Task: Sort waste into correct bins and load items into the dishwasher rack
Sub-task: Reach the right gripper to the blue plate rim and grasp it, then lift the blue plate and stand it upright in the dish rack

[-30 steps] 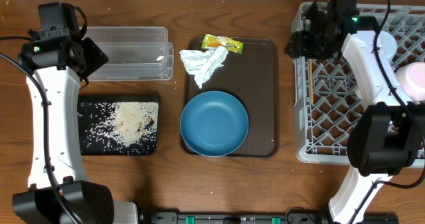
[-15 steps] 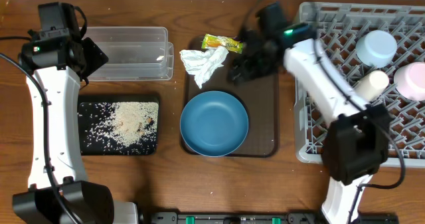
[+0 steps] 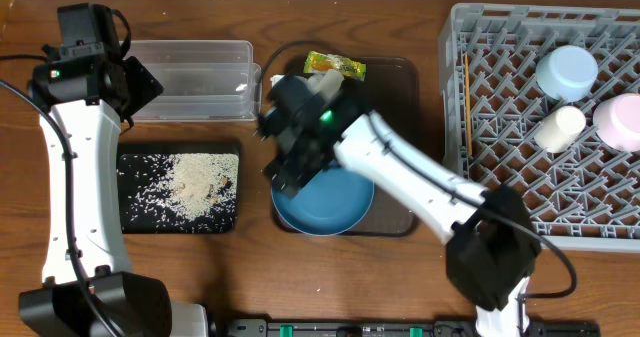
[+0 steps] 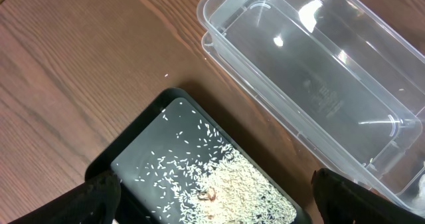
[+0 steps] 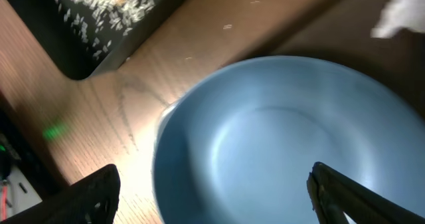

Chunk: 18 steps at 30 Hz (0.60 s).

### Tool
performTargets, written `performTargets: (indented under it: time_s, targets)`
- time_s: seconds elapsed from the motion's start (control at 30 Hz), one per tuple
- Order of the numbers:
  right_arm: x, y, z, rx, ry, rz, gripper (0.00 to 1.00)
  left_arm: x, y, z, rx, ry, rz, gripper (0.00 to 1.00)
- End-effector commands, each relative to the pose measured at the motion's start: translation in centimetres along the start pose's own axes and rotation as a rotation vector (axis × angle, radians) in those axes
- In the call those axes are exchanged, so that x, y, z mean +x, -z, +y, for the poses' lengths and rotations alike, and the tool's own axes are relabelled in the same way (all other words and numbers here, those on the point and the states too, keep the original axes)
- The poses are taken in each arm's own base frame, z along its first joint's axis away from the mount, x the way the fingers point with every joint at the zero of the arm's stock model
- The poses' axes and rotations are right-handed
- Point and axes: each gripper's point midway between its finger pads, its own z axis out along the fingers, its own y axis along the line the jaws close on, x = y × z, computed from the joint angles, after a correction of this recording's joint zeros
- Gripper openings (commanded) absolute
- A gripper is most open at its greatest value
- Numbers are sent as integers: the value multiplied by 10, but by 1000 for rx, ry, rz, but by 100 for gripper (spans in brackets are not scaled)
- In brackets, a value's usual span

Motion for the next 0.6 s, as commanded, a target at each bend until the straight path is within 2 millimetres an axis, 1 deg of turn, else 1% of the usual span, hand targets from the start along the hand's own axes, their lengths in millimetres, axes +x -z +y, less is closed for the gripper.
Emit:
performTargets:
  time_s: [0.0,0.07,0.13,0.2,0.23,0.3,0.4,0.5,0.57]
  targets:
    - [7,-1,17,66,33,-2,87,-4,3,2,-2,13,-11,95]
    - [15,-11,31,57,57,13,83,-4,3,2,-2,13,-11,95]
    - [22,-22,39,61,76,23,80,-4,3,2,-2,13,-11,95]
    - [28,-33,36,117,67,23,79,-4,3,2,-2,12,-11,95]
    - [31,-38,31,158,57,19,78,-4,3,2,-2,12,-11,95]
    - [37,-47,23,222,40,14,74,-4,3,2,-2,12,-11,95]
    - [47,-57,21,229,43,28,61,-4,3,2,-2,12,-11,95]
    - [52,-60,20,229,38,40,46,-4,3,2,-2,12,-11,95]
    - [52,-60,20,228,38,38,38,-4,3,2,-2,12,-11,95]
